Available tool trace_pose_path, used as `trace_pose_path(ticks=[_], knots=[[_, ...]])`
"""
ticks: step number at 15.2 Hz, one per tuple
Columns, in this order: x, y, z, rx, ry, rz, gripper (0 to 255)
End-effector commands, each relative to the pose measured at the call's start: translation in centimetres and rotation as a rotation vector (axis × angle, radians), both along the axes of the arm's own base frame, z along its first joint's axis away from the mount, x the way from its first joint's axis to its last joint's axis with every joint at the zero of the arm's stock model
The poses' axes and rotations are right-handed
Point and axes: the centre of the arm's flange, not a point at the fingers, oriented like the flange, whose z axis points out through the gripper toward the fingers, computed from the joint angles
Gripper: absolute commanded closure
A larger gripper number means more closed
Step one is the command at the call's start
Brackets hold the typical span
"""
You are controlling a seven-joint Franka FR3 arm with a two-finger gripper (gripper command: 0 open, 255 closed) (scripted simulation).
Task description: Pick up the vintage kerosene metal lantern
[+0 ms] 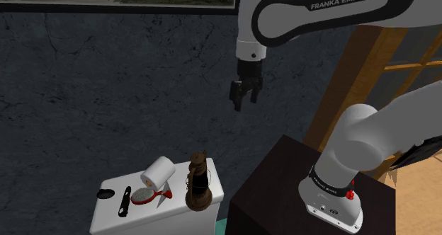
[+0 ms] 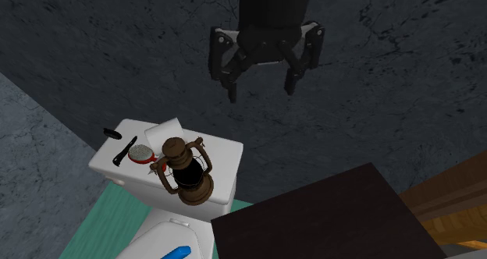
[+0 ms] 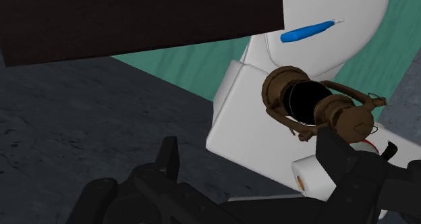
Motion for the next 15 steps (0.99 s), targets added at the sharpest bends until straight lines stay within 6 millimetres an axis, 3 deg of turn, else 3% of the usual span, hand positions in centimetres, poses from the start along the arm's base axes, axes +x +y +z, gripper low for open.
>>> trace_pose_path(ticks=[1, 15], knots=[[1.1, 2.2, -1.7, -0.005, 0.002, -0.002, 0], [7.6, 16.9, -11.9, -0.044, 0.02, -0.01, 0]])
